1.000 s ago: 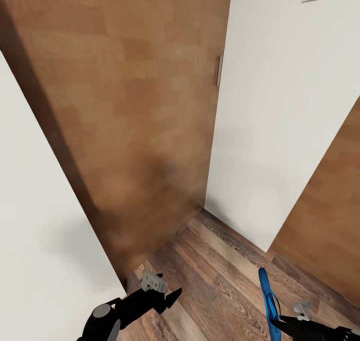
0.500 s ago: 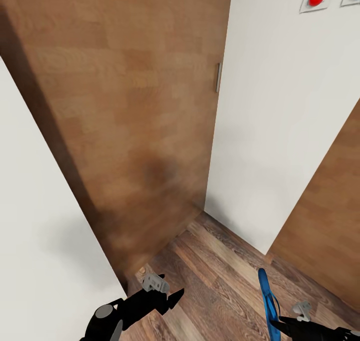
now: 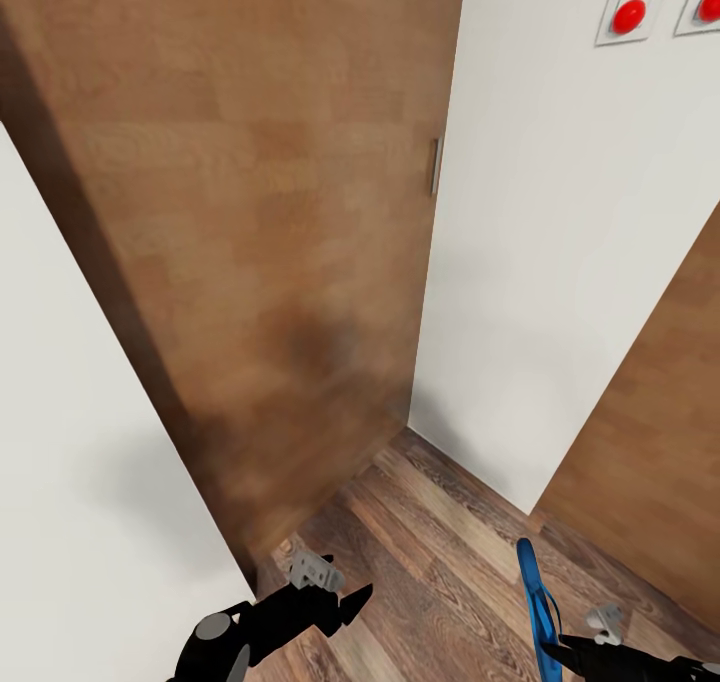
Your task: In the bedroom, move the book from the bed onto either nightstand, and place the two sandals side by side next to the bed.
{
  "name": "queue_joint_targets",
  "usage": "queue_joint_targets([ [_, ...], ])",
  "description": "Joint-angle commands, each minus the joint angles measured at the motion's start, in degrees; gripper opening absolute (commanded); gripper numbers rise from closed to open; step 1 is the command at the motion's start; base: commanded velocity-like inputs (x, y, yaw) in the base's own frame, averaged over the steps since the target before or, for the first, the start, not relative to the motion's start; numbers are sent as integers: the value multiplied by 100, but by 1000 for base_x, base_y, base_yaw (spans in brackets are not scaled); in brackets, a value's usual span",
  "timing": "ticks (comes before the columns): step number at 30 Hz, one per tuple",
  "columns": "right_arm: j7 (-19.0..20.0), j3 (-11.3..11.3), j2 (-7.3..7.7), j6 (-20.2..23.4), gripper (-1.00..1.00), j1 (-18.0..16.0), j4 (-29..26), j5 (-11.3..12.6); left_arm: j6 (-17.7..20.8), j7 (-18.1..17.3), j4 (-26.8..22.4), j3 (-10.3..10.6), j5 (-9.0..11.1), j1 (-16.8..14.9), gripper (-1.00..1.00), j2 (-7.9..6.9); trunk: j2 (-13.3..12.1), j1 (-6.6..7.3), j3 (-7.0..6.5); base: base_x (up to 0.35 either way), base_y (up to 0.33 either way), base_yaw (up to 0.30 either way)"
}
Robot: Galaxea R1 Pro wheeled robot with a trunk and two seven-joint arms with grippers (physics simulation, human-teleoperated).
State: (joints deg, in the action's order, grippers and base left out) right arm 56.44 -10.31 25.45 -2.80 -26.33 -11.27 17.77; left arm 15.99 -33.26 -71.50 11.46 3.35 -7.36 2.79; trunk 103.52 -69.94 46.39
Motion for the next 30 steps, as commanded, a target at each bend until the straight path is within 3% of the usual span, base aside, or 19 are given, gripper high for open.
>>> queue_joint_targets([
  [1, 7, -50, 4, -27, -100, -4, 6, 40, 51, -14, -4, -4, 35, -2, 100, 2, -39, 23, -14, 0, 0, 0],
  [18, -1, -50, 4, -28, -100, -4, 122, 37, 46, -13, -4, -4, 35, -2, 100, 7, -721, 397, -319, 0, 0, 0],
  [30, 0, -50, 3, -27, -100, -4, 125, 37, 44, -17, -4, -4, 35, -2, 100, 6, -721, 397, -319, 0, 0, 0],
])
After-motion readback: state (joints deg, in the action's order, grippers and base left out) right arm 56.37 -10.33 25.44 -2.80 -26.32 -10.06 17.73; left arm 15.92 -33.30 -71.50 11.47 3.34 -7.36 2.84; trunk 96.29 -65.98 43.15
